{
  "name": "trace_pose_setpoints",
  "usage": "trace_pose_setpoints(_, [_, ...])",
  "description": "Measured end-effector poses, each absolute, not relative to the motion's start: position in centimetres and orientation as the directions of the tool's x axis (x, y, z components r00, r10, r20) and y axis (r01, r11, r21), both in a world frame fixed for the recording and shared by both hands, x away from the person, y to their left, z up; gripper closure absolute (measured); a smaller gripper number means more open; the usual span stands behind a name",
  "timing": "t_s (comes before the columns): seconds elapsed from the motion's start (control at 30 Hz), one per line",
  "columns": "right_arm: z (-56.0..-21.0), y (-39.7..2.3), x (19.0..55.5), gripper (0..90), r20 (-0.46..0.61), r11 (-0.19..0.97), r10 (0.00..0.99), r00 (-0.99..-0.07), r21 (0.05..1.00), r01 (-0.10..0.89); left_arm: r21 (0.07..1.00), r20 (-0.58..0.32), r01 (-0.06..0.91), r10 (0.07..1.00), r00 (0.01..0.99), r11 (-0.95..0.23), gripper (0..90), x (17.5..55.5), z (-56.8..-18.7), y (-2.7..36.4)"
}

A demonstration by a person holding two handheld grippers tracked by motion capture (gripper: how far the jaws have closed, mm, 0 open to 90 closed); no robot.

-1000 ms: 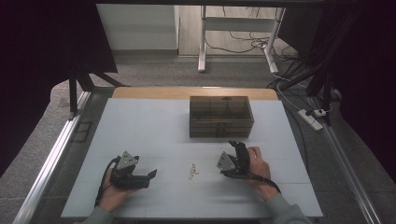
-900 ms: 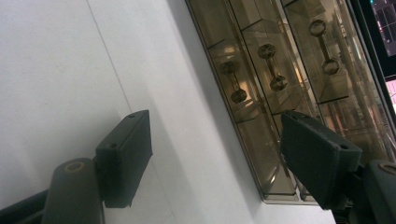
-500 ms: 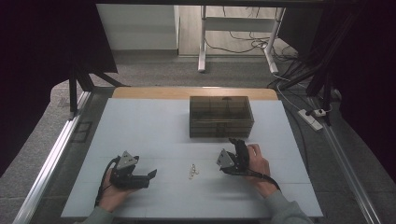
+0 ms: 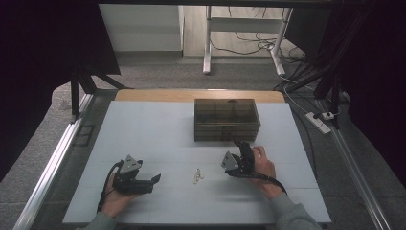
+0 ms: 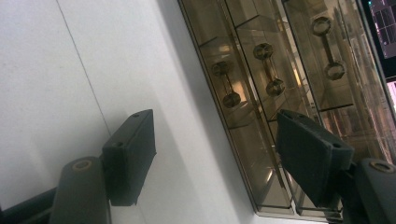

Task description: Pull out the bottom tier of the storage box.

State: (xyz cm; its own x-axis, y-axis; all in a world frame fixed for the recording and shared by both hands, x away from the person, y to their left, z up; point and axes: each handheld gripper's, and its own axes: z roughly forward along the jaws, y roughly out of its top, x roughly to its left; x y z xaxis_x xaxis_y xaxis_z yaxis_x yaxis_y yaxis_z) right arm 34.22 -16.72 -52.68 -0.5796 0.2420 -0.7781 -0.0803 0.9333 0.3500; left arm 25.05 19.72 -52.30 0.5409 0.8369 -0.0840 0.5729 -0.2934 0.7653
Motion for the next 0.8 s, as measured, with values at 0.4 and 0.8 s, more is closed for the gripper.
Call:
trace_pose_setpoints(0.4, [-52.7,-16.2,34.8,30.5,-0.796,0.942,0.213,-0.567,0.321,-0.097,0.766,-0.083,0.572,0.838,0.54,-0.293,12.1,25.0,-52.3,19.8])
trace_pose_setpoints(0.8, [-53.0,-15.6,35.3,34.1,-0.798,0.945,0.184,-0.573,0.304,-0.119,0.764,-0.082,0.574,0.838,0.54,-0.295,12.1,25.0,-52.3,19.8])
